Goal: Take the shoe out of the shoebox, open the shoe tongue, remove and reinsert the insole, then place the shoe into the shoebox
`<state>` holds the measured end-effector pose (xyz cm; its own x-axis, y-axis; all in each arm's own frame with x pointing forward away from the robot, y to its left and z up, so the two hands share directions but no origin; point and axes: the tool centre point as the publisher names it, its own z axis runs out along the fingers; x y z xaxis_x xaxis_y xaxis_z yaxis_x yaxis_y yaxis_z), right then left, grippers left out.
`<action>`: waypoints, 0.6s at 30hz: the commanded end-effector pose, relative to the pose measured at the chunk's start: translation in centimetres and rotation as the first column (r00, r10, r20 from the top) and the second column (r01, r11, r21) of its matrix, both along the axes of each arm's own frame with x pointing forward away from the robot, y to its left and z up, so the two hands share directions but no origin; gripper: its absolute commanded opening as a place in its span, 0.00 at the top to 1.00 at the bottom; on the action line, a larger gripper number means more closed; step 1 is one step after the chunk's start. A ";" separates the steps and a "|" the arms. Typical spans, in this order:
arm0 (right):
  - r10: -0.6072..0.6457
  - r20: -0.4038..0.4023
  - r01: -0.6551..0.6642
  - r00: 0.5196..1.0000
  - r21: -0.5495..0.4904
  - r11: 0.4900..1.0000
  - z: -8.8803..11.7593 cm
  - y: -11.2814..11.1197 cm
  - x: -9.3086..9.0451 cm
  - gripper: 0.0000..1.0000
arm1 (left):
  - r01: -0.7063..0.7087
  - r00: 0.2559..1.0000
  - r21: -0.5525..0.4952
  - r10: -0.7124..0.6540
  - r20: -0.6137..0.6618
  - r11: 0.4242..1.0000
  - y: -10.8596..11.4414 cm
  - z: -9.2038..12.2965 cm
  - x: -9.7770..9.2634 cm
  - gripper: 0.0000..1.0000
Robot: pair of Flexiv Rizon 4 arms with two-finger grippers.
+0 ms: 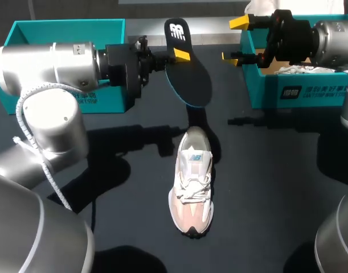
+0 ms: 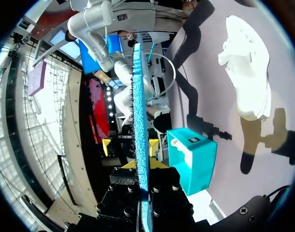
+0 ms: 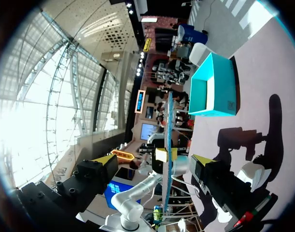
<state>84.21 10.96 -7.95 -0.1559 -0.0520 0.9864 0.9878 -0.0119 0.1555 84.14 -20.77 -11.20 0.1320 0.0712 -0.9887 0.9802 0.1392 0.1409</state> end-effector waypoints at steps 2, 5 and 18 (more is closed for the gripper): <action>-0.002 -0.001 0.002 1.000 -0.001 1.000 0.0 0.1 -0.1 0.00 | -0.005 1.000 -0.008 0.005 0.003 1.000 -0.6 -0.1 0.4 1.00; -0.002 -0.001 0.002 1.000 -0.001 1.000 0.0 0.1 -0.1 0.00 | -0.001 1.000 -0.002 0.001 -0.003 1.000 -0.5 -0.3 0.8 1.00; 0.066 -0.047 -0.064 0.997 0.029 0.998 -1.6 2.1 -2.8 0.00 | -0.005 1.000 -0.002 0.005 -0.019 1.000 -1.0 0.1 3.7 1.00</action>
